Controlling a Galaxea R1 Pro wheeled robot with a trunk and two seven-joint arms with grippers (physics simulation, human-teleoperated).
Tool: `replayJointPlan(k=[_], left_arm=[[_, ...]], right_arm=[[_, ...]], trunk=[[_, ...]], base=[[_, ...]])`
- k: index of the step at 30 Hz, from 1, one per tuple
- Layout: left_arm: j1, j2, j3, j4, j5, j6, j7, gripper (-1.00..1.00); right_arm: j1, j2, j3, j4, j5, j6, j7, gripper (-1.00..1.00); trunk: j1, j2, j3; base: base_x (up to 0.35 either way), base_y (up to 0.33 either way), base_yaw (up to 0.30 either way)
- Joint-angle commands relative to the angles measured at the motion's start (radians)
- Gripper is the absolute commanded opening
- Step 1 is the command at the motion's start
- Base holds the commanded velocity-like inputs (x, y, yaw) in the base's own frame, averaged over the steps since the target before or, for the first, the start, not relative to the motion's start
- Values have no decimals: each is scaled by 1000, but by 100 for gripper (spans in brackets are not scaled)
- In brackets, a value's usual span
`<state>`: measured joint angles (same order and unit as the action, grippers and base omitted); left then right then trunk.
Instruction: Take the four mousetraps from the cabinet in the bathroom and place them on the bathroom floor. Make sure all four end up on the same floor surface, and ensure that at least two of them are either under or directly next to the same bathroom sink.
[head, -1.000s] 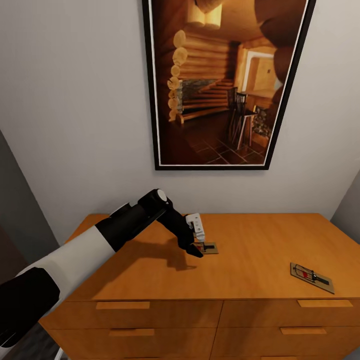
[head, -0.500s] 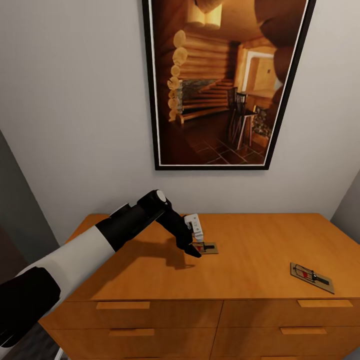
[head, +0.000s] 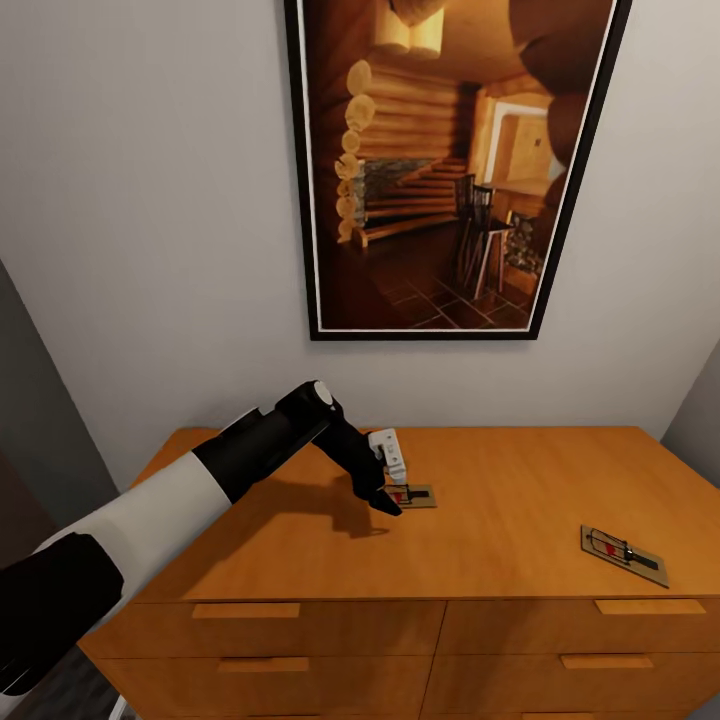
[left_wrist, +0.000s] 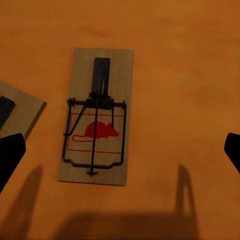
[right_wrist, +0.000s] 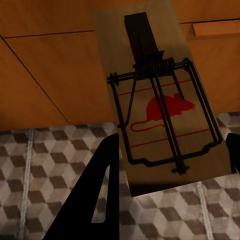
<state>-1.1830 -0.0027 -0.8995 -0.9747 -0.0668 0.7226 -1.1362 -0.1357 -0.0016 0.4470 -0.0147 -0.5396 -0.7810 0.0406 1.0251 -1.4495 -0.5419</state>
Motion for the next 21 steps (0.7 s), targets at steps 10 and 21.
replayJointPlan(k=[10, 21], left_arm=[[0, -2, 1, 1, -7, 8, -5, 100], [-1, -5, -3, 30, -8, 8, -5, 100]], right_arm=[[0, -1, 6, 0, -13, -2, 7, -100], [0, -1, 6, 0, -13, -2, 7, -100]], trunk=[[0, -1, -1], [0, -1, -1]], base=[[0, 0, 0], [0, 0, 0]])
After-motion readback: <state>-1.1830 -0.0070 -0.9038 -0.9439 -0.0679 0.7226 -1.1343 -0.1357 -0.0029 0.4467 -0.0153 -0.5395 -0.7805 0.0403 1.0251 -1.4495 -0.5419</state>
